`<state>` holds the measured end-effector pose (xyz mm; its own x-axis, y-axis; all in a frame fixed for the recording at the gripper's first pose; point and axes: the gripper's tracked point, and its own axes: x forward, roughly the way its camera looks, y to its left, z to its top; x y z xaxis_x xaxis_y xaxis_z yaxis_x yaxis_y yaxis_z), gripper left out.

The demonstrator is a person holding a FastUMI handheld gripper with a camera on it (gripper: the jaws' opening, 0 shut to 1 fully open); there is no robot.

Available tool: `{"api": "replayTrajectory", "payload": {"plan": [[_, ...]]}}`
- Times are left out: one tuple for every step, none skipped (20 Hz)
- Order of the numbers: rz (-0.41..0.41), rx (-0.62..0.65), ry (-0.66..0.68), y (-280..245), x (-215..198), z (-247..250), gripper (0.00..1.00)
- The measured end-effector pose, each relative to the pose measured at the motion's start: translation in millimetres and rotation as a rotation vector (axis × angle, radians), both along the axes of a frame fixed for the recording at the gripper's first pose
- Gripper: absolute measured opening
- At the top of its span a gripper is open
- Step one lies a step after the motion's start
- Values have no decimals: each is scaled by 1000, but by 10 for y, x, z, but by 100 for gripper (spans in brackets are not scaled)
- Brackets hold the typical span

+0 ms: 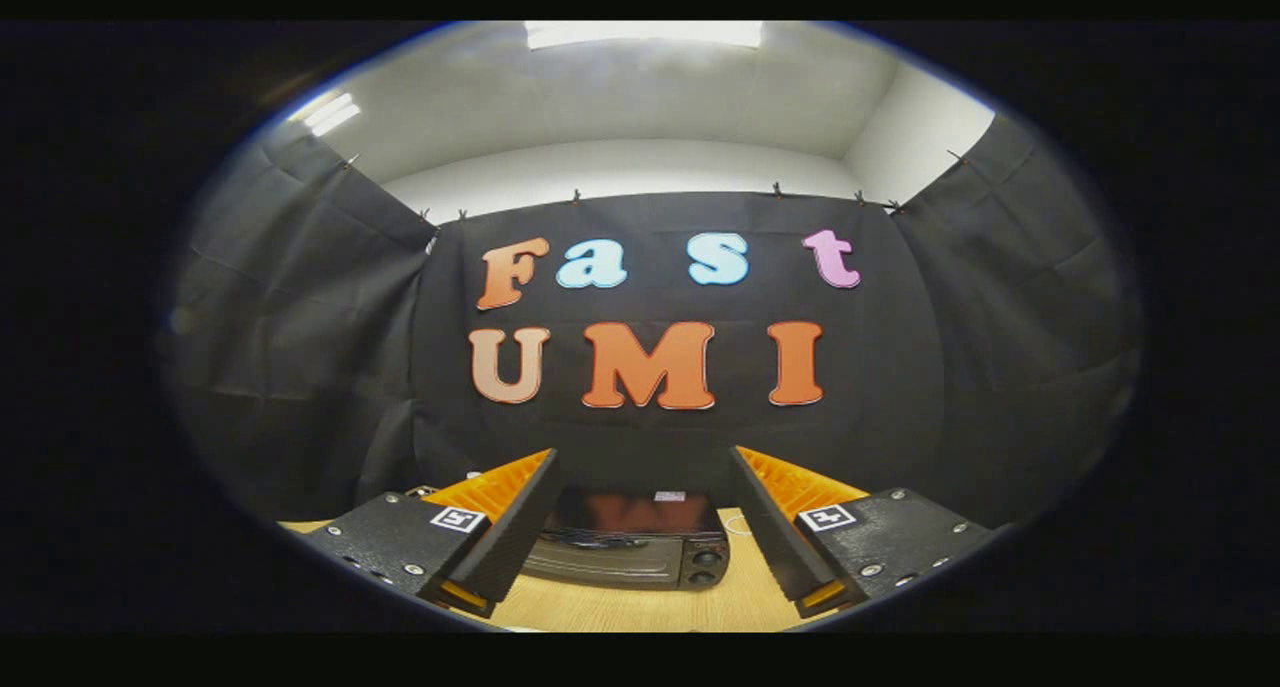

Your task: Open the toaster oven, put the food inside, and close the toaster oven door.

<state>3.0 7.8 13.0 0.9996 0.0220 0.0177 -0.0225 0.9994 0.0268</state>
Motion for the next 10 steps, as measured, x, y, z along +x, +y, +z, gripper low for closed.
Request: {"api": "replayTrajectory", "payload": {"plan": [[-2,4,0,6,8,5,98],[-3,7,5,6,25,-6,98],[-2,11,16,9,47,-25,98],[2,17,28,26,68,-50,98],[8,25,41,47,96,-72,98],[12,35,54,61,131,-101,98],[14,44,72,76,165,-138,98],[18,53,94,113,196,-195,98],[25,63,121,157,248,-263,98],[32,73,148,205,307,-351,98]]}}
